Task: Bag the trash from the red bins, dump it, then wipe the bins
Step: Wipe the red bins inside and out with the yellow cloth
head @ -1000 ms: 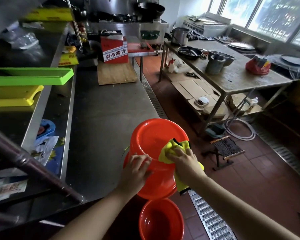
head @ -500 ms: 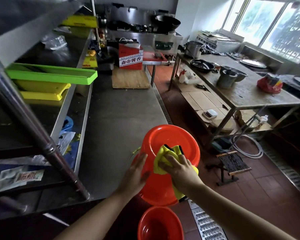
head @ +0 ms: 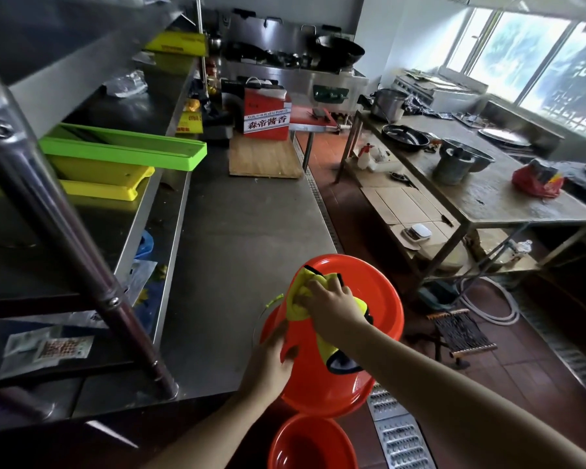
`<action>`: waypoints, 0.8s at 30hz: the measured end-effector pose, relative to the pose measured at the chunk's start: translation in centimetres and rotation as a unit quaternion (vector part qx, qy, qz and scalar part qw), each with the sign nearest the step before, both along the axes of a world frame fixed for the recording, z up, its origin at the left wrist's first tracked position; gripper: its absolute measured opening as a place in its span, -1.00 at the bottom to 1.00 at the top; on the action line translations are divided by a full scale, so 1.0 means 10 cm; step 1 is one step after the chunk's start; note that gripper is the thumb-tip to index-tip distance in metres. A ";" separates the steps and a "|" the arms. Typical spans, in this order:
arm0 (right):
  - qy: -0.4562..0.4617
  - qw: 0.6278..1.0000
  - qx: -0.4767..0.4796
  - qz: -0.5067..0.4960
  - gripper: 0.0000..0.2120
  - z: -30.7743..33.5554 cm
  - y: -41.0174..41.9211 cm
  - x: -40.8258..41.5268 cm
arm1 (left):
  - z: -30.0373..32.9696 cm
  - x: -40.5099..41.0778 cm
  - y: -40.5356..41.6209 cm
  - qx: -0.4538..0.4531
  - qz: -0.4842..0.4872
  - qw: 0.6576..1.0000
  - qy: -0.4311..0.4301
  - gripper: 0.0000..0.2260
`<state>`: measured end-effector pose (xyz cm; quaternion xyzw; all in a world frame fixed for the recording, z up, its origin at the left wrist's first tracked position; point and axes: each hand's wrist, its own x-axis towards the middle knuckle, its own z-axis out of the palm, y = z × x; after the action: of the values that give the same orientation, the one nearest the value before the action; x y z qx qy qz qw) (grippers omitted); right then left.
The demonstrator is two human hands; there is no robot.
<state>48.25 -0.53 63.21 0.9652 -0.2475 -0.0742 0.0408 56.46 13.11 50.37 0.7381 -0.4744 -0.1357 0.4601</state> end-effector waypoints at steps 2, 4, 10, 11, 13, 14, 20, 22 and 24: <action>0.009 1.000 -0.001 -0.006 -0.56 0.04 -0.05 0.10 | -0.05 -0.01 0.02 -0.016 0.024 0.999 -0.023 -0.50; 0.022 1.000 -0.008 -0.011 -0.57 0.07 -0.09 0.19 | -0.09 -0.02 0.02 -0.045 0.039 0.991 -0.121 -0.61; 0.056 0.998 -0.008 -0.013 -0.59 0.12 -0.20 0.37 | -0.06 -0.03 -0.11 -0.092 -0.063 0.944 -0.311 -0.65; 0.056 0.998 -0.002 -0.016 -0.59 0.12 -0.23 0.39 | -0.05 -0.03 -0.13 -0.080 -0.065 0.943 -0.317 -0.61; 0.055 0.998 0.023 -0.020 -0.61 0.11 -0.31 0.43 | -0.05 -0.04 -0.16 -0.057 -0.064 0.945 -0.317 -0.57; 0.055 0.998 0.036 -0.022 -0.61 0.10 -0.35 0.45 | -0.05 -0.04 -0.18 -0.049 -0.062 0.946 -0.314 -0.58; 0.031 0.995 0.080 -0.045 -0.57 0.06 -0.59 0.51 | -0.09 -0.10 -0.22 -0.009 -0.045 0.951 -0.304 -0.55; 0.016 0.993 0.100 -0.064 -0.56 0.08 -0.70 0.52 | -0.11 -0.11 -0.20 -0.008 -0.046 0.946 -0.320 -0.50; 0.008 0.990 0.114 -0.081 -0.56 0.11 -0.81 0.54 | -0.09 -0.13 -0.20 -0.005 -0.045 0.943 -0.330 -0.48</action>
<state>53.68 -8.67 64.27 0.9399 -0.3140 -0.1126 -0.0734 55.18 11.07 49.50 0.7169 -0.6331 0.0971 0.2751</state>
